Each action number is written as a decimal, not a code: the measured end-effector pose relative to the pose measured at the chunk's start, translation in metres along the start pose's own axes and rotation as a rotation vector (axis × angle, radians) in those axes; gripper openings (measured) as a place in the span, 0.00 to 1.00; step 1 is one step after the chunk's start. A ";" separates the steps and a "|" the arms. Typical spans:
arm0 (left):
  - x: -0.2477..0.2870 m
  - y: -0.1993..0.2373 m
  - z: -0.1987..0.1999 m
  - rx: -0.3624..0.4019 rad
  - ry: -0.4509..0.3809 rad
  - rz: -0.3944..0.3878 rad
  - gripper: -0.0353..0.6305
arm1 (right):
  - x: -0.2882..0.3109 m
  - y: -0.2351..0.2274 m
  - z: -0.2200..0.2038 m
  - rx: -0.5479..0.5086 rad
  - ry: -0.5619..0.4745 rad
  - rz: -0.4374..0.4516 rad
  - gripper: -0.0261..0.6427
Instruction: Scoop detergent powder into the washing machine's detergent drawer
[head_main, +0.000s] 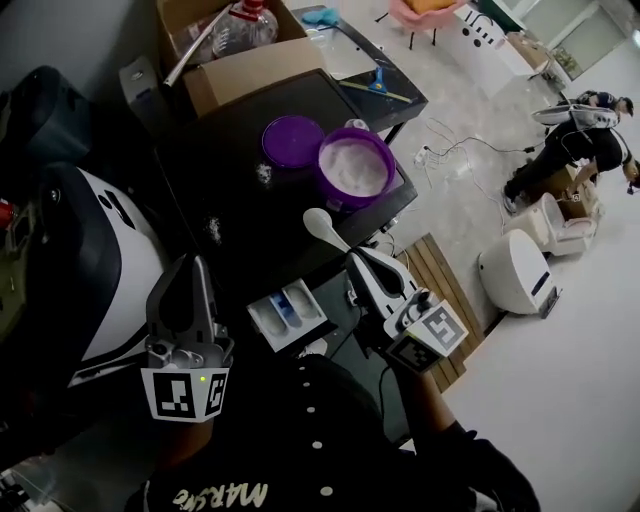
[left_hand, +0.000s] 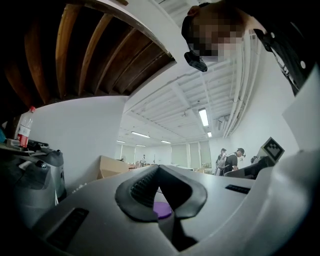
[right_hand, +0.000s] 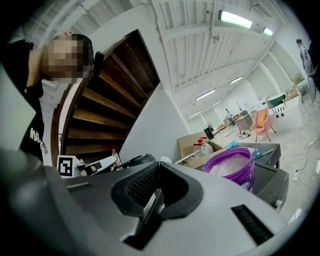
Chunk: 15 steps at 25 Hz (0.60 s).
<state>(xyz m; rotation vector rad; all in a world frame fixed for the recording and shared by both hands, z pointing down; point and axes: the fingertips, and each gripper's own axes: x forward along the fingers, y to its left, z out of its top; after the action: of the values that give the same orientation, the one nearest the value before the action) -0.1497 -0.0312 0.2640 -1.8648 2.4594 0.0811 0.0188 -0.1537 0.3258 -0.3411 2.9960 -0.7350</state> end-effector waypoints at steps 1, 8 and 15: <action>0.003 -0.001 0.001 0.002 -0.004 -0.005 0.07 | -0.002 -0.006 0.006 -0.015 -0.009 -0.017 0.08; 0.016 0.003 0.003 0.011 -0.007 -0.021 0.07 | -0.008 -0.061 0.043 -0.117 -0.034 -0.164 0.08; 0.025 0.009 0.002 -0.021 0.006 -0.035 0.07 | -0.005 -0.107 0.053 -0.177 0.024 -0.267 0.08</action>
<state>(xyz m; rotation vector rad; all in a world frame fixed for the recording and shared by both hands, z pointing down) -0.1654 -0.0521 0.2604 -1.9178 2.4385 0.1001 0.0497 -0.2692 0.3276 -0.7564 3.0800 -0.4897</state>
